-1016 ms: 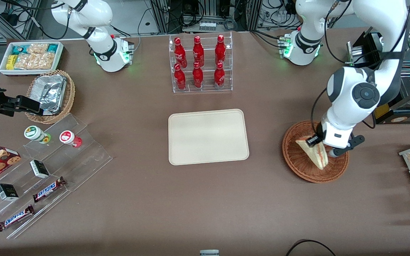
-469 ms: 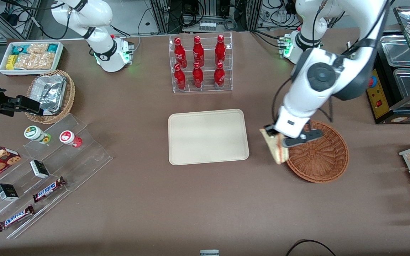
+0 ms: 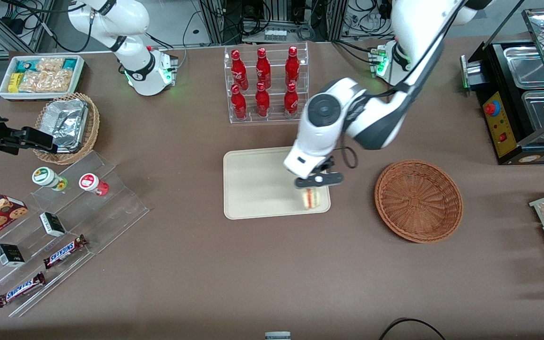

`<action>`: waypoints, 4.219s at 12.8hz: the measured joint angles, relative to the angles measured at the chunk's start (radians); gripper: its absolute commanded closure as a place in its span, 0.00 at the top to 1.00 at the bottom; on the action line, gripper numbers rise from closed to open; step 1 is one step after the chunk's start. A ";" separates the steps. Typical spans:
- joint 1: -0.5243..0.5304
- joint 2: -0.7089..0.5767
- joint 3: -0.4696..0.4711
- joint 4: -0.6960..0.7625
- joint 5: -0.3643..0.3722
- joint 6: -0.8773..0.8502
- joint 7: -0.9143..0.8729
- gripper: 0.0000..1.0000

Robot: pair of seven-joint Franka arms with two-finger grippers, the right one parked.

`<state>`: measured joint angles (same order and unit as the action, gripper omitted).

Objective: Place sandwich from basket to tray

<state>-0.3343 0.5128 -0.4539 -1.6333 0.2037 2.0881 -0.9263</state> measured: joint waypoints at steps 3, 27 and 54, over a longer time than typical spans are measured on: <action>-0.059 0.094 0.000 0.032 0.058 0.037 -0.018 0.02; -0.169 0.025 0.041 0.038 0.123 0.020 -0.232 1.00; -0.096 -0.535 0.793 -0.010 -0.245 -0.576 0.838 1.00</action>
<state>-0.4299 -0.0224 0.3394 -1.6428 -0.0416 1.5117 -0.0885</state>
